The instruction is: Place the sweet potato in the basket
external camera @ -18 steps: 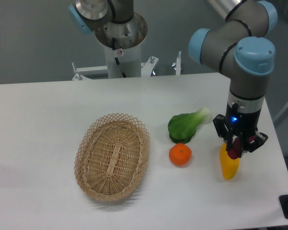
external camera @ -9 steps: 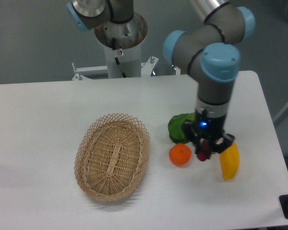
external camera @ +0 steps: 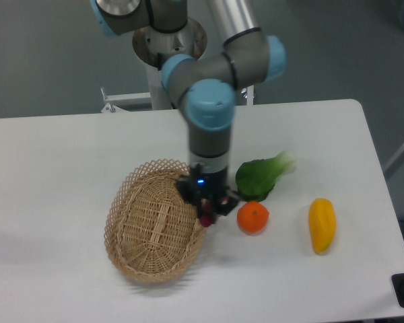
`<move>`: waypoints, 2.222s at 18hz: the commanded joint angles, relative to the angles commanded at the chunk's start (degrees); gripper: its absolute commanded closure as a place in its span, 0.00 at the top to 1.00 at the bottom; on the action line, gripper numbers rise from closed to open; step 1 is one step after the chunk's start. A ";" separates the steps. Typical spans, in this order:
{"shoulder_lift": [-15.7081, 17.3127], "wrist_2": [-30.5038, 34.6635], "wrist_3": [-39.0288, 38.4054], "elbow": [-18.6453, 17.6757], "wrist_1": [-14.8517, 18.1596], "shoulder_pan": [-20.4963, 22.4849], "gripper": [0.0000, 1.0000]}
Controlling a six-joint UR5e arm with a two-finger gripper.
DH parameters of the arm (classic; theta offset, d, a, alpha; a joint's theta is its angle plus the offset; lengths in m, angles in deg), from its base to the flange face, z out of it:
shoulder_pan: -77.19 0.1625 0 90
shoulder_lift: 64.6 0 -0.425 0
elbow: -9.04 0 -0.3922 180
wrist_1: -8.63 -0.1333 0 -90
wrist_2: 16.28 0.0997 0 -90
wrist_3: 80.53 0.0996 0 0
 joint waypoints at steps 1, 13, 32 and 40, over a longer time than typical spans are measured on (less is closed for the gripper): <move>-0.70 0.09 -0.27 -0.18 -0.09 -1.05 0.34; -4.22 3.68 -0.36 0.08 -3.34 -4.67 1.00; -3.17 4.40 22.65 20.64 10.09 15.62 1.00; -2.90 1.32 34.09 22.94 14.41 22.75 1.00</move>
